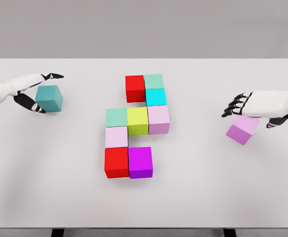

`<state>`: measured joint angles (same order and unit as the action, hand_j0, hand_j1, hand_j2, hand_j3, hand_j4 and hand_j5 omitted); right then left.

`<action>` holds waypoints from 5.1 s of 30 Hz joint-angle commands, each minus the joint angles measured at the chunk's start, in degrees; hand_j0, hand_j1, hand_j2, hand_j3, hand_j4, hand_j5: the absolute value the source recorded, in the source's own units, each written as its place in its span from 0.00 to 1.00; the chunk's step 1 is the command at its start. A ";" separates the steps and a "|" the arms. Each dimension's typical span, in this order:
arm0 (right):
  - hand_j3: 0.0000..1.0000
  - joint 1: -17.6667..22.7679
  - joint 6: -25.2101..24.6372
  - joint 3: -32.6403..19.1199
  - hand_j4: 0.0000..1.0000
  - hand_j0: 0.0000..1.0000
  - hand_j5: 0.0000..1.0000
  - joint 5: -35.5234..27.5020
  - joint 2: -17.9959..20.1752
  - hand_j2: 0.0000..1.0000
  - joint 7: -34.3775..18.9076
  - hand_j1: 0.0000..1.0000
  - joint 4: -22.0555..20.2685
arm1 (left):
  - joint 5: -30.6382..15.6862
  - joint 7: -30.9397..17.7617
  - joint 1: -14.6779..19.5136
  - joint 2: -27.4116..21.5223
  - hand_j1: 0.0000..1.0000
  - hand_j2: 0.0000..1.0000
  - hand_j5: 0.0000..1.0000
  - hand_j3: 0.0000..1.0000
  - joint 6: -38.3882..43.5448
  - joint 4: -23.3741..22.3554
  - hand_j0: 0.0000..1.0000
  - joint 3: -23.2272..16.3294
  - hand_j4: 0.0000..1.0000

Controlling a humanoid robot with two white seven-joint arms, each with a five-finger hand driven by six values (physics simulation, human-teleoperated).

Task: Assemble the squares on the desktop into the number 2

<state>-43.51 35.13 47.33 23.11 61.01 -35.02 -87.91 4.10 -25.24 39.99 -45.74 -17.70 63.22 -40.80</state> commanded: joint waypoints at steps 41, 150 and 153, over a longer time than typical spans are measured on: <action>1.00 -0.09 -0.13 2.41 1.00 1.00 1.00 3.34 -3.79 1.00 0.02 1.00 4.77 | 3.37 0.28 1.76 6.46 0.83 0.83 0.83 0.83 8.12 -9.08 0.83 0.02 0.83; 0.62 -9.23 -0.13 17.97 0.62 0.62 0.62 -3.07 -14.25 0.62 0.02 0.62 -12.81 | 8.11 -9.12 19.07 6.19 1.00 1.00 1.00 1.00 -17.30 -7.06 1.00 -18.61 1.00; 0.62 -9.49 -0.13 17.97 0.62 0.62 0.62 -3.07 -14.60 0.62 0.02 0.62 -12.81 | 8.11 -9.12 19.07 6.98 1.00 1.00 1.00 1.00 -17.30 -7.06 1.00 -18.88 1.00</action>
<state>-53.09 35.14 65.25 20.32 46.58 -35.01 -100.72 12.49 -34.39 59.06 -39.30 -35.13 56.14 -59.59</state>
